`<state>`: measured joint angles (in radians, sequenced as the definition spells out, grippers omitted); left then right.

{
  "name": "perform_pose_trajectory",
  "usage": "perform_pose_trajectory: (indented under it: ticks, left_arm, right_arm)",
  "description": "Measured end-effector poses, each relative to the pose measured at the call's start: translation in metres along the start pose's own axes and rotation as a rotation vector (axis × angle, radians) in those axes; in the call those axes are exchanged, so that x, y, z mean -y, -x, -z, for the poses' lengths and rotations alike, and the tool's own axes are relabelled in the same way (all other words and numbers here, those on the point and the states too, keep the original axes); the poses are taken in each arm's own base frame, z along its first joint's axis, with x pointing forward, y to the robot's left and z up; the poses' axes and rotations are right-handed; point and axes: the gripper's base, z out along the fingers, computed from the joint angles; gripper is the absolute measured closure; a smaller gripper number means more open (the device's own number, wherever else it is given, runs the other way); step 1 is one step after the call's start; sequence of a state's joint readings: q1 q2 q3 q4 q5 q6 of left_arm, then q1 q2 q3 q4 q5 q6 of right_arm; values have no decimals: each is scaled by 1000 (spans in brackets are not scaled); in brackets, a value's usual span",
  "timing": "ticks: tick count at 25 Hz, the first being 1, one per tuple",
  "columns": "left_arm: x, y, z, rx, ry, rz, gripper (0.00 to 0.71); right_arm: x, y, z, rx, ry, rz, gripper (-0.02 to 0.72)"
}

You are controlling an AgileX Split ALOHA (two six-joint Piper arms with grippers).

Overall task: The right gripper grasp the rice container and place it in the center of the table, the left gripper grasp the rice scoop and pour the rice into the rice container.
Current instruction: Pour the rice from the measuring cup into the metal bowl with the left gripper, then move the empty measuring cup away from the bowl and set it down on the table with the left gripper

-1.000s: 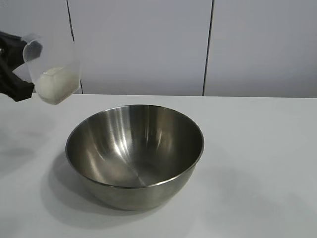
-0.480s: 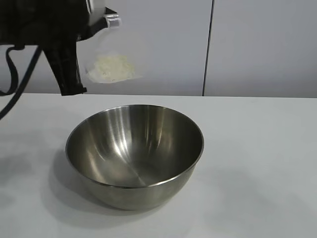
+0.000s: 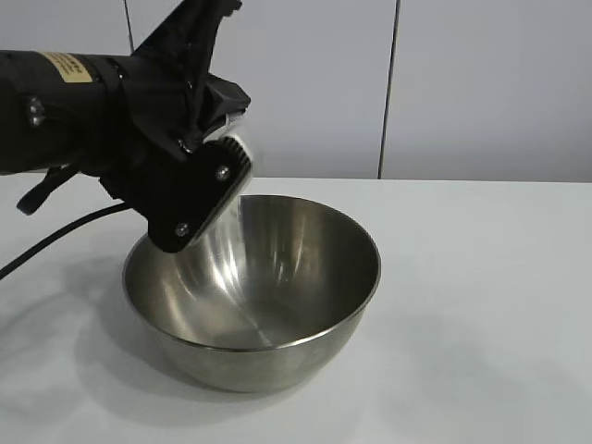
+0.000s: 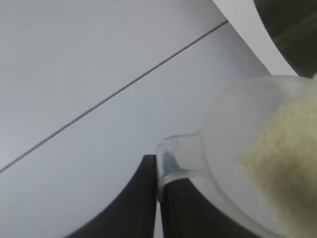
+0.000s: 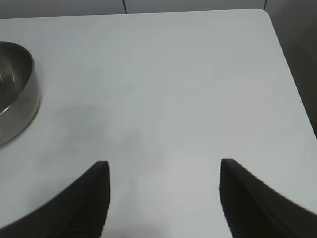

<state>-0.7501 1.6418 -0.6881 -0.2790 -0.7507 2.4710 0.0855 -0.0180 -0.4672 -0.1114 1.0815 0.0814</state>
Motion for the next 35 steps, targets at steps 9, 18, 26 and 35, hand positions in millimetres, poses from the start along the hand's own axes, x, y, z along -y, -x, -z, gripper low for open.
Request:
perform_pose_trajectory:
  ticks: [9, 18, 26, 35]
  left_arm:
    - [-6, -7, -4, -43, 18, -75, 704]
    - [-2, -7, -4, -48, -26, 109, 704]
    - [-3, -19, -3, -119, 64, 937, 704]
    - [18, -105, 23, -297, 260, 1786, 704]
  right_arm:
    - [0, 0, 0, 0, 0, 0, 261]
    - [0, 0, 0, 0, 0, 0, 261]
    - [0, 0, 0, 0, 0, 0, 261]
    - [0, 0, 0, 0, 0, 0, 261]
